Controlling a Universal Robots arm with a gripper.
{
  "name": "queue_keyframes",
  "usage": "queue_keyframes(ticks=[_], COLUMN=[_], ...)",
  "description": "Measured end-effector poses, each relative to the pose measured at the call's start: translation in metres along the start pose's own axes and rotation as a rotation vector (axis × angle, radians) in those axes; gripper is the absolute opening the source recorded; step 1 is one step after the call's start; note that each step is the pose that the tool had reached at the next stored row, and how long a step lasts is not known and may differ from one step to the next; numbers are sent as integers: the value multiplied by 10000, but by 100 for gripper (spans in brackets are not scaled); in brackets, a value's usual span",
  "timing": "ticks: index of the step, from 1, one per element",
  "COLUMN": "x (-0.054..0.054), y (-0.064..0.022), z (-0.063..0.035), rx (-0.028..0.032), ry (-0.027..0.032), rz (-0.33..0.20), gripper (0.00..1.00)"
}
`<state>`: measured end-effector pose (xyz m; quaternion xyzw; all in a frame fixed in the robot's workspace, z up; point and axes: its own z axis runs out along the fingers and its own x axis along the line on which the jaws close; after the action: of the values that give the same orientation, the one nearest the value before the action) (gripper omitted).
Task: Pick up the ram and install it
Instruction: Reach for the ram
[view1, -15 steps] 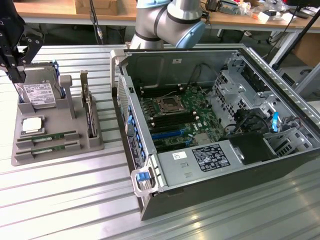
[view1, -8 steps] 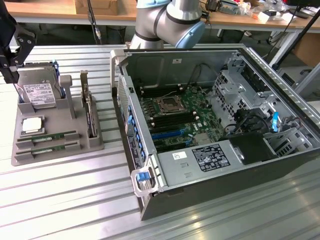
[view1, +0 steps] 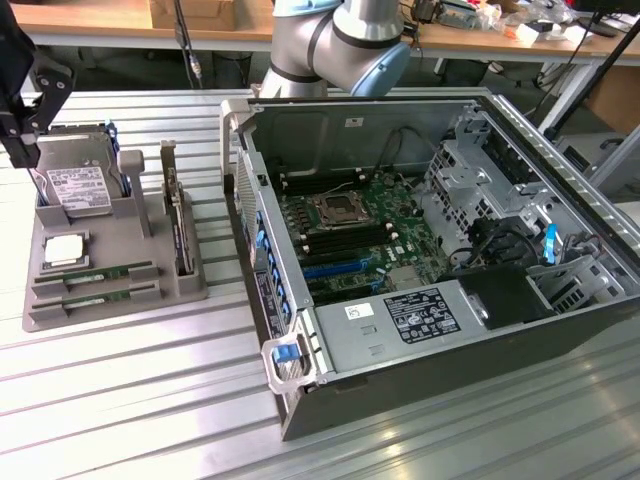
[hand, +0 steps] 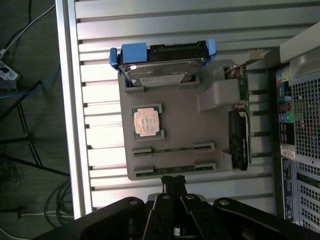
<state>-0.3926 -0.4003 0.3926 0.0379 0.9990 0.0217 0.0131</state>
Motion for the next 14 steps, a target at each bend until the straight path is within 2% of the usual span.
queue_keyframes(ticks=[9,14], x=[-16,-18], y=[-108,-116], z=[6,6], rx=[-1,0], ry=[-1,0], rz=[0,0], gripper=[10,10])
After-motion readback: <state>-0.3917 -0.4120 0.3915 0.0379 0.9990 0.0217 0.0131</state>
